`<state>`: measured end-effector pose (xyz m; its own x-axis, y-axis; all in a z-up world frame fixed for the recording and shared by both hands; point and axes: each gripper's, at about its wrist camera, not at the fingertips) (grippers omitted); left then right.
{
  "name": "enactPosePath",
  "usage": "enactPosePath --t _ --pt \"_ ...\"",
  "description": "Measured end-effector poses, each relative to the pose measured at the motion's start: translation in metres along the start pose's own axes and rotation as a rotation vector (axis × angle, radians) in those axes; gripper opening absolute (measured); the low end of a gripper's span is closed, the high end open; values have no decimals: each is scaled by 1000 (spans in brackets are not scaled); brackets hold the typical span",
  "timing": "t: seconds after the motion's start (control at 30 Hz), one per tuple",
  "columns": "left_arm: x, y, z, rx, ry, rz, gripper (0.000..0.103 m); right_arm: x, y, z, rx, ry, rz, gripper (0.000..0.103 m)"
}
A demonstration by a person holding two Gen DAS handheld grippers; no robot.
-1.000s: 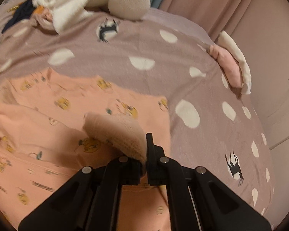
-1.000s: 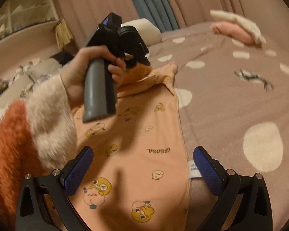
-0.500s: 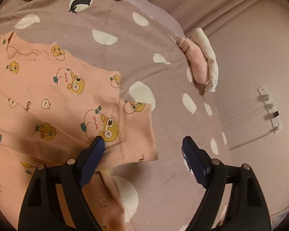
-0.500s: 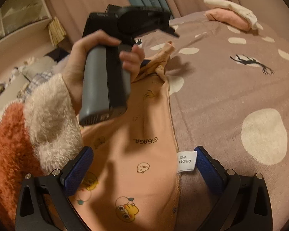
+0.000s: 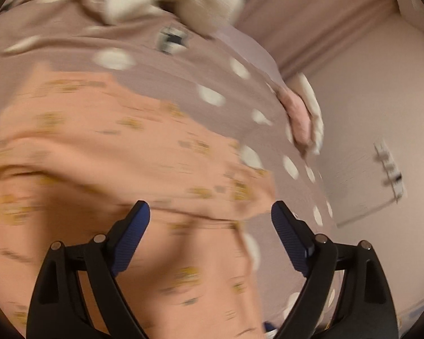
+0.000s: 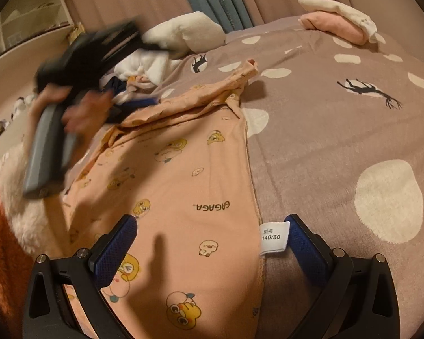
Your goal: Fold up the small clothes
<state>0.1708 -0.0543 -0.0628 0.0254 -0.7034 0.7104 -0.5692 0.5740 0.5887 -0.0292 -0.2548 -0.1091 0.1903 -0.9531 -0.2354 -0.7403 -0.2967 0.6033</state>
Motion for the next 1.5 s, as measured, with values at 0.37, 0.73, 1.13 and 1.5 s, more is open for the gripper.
enactPosePath --t 0.37,0.73,1.13,1.5 --pt "-115 61 -38 144 219 102 88 14 6 -30 -40 -208 -110 103" --pt "-146 56 -36 97 357 244 90 65 -49 -125 -58 -448 -88 103" --pt "-125 42 -31 55 235 82 95 75 -93 -159 -140 -416 87 78" --pt "-176 64 -49 181 508 206 81 62 -135 -174 -206 -343 58 6"
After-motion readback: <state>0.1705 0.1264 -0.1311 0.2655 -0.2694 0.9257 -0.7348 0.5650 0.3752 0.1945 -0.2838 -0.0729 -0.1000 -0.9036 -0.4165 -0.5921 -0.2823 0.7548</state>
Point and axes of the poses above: each gripper's, at about its wrist camera, not at the fingertips, and y roughly against the way its jaws point, x to its right, z to its underside, and after that the axes turned 8 degrees about y, right-handed
